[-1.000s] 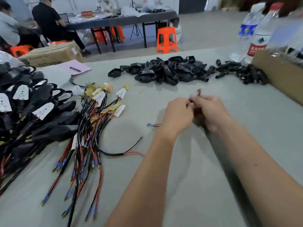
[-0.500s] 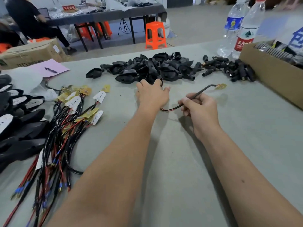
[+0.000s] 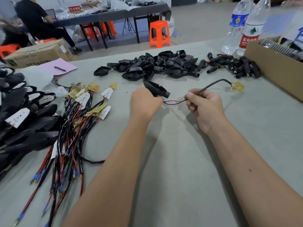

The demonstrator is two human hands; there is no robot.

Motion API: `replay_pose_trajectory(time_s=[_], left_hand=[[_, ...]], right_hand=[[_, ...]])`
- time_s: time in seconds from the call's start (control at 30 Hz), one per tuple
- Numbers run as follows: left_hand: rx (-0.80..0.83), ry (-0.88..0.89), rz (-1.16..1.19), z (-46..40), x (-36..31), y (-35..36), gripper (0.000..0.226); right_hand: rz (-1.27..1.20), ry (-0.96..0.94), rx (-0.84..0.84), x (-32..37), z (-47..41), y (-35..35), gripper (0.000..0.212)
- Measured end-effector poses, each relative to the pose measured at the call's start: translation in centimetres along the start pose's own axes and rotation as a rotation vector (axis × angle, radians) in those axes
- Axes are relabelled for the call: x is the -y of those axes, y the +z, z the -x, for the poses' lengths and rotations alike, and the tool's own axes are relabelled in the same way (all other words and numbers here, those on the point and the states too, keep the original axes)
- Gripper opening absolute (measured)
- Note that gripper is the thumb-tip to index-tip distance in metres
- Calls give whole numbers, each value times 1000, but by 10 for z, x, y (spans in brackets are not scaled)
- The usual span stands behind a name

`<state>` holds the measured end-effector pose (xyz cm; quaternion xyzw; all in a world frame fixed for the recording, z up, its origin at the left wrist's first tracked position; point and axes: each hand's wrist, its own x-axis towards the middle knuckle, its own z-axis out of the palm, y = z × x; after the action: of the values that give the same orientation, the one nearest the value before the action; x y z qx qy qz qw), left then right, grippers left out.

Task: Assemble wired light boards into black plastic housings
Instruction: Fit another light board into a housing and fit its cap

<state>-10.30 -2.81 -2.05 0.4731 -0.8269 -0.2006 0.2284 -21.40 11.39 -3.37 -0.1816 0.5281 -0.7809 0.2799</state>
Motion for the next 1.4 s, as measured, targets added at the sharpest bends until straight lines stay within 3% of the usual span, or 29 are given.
replay_pose_trajectory(time_s=[0.17,0.27,0.43,0.57,0.7,0.8,0.93,1.1,1.2,1.4], left_hand=[[55,-186,186,11,8,-23,28],[179,-276,368,12,6,-34,59],[122,-309,459,31,14,-36,33],[108,-554,886,55,7,-23,4],[174,-630,1262,61,-10,-12,14],[86,-621,1387,50,-18,-15,23],[-34,-610,1381,44,-19,-16,40],[-17,-557,1387,62,-11,-16,15],[-14,-545,1383,75,-5,-17,15],[-1,-284,1177,98,8,-16,23]], right_hand=[[6,21,57,-3,5,7,16],[58,1,45,-4,6,10,15],[239,-63,-37,-6,8,10,17],[217,-129,-94,-5,10,9,16],[140,-187,-159,-3,11,7,10],[92,-209,-186,-2,12,5,24],[51,-231,-189,1,15,5,22],[-14,-183,-69,0,17,9,20],[-65,-129,-11,0,19,14,20],[-94,-55,62,-5,29,27,23]])
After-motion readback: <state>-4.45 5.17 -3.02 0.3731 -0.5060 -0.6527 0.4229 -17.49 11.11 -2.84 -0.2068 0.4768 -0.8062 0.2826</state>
